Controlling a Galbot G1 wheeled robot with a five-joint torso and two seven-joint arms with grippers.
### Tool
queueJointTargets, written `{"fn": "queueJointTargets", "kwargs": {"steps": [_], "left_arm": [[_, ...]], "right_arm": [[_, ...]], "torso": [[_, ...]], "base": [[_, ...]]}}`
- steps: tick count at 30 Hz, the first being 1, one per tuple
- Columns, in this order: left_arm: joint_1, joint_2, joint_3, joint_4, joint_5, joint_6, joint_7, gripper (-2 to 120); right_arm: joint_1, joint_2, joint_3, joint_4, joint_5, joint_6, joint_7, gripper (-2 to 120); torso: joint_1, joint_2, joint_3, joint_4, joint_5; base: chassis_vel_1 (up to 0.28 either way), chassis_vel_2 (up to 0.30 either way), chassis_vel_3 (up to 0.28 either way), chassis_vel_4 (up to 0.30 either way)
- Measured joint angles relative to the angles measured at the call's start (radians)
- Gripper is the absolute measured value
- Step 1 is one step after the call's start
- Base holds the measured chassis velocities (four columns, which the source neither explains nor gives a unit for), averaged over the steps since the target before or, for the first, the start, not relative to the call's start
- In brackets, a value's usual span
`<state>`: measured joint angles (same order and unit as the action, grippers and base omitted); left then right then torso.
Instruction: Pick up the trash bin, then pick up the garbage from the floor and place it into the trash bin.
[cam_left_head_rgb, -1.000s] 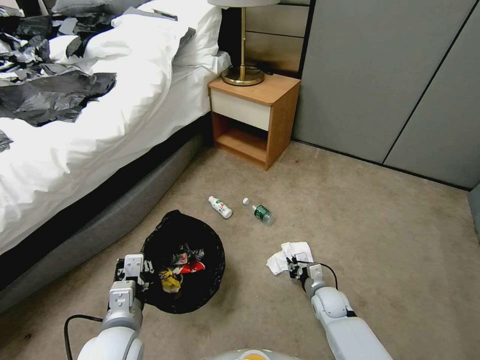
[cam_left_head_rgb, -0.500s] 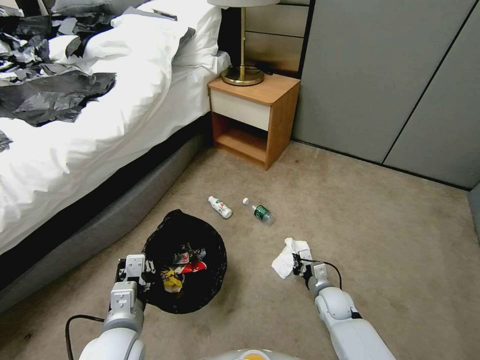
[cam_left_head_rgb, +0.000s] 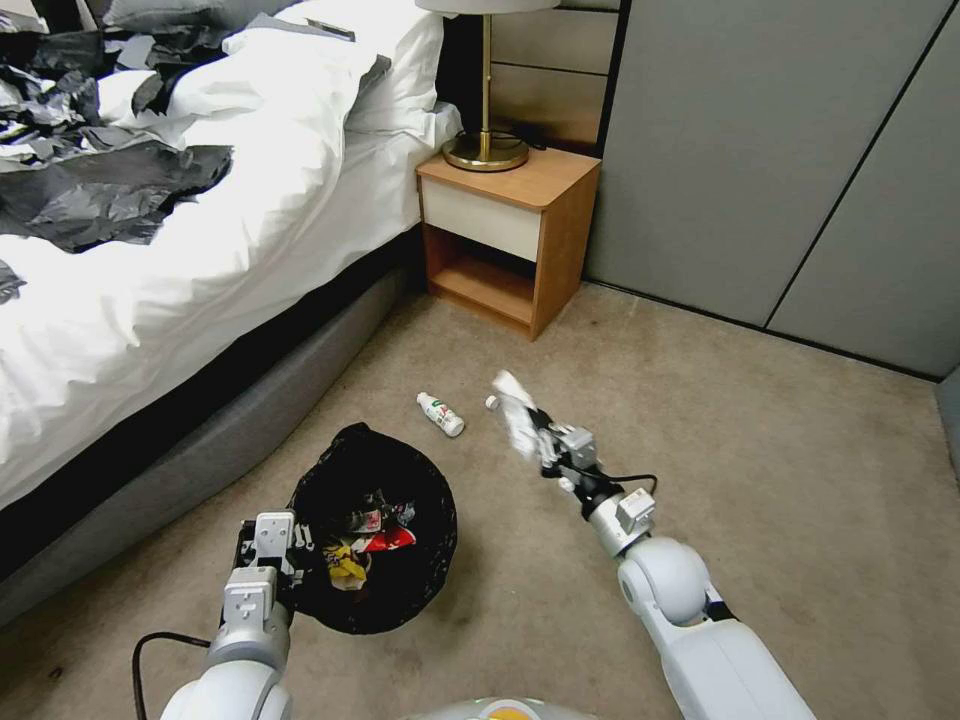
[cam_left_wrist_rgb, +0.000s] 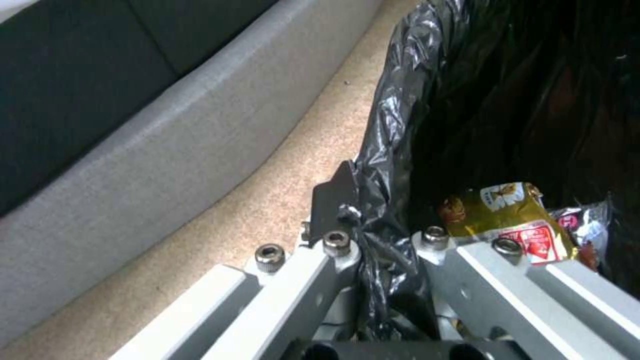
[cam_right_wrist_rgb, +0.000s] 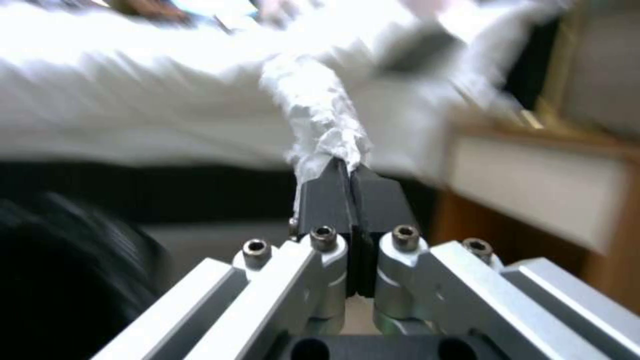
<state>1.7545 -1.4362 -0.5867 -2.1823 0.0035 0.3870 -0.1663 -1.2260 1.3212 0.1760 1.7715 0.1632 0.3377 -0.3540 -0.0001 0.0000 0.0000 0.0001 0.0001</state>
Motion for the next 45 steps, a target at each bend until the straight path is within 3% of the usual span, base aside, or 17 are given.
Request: {"fn": "queueJointTargets", "kwargs": {"steps": [7, 15, 29, 45], "left_arm": [[0.000, -0.004, 0.005, 0.000, 0.004, -0.002, 0.000, 1], [0.003, -0.008, 0.008, -0.001, 0.010, -0.003, 0.000, 1], [-0.001, -0.014, 0.012, -0.001, 0.014, -0.006, 0.002, 1], [-0.014, -0.014, 0.012, -0.001, 0.012, -0.005, 0.003, 1]], "right_arm": [[-0.021, -0.014, -0.138, 0.081, 0.012, 0.006, -0.007, 0], [-0.003, -0.004, -0.266, -0.023, -0.018, -0.010, 0.019, 0], [-0.007, -0.005, -0.276, -0.078, -0.036, -0.043, 0.027, 0], [-0.022, -0.017, -0.277, -0.079, -0.045, -0.045, 0.014, 57]], "torso": [[0.000, 0.000, 0.000, -0.0001, -0.0003], [0.000, 0.000, 0.000, -0.0001, -0.0002], [0.000, 0.000, 0.000, -0.0001, -0.0002], [0.000, 0.000, 0.000, -0.0001, -0.0001]], "base": [[0.000, 0.000, 0.000, 0.000], [0.000, 0.000, 0.000, 0.000], [0.000, 0.000, 0.000, 0.000], [0.000, 0.000, 0.000, 0.000]]}}
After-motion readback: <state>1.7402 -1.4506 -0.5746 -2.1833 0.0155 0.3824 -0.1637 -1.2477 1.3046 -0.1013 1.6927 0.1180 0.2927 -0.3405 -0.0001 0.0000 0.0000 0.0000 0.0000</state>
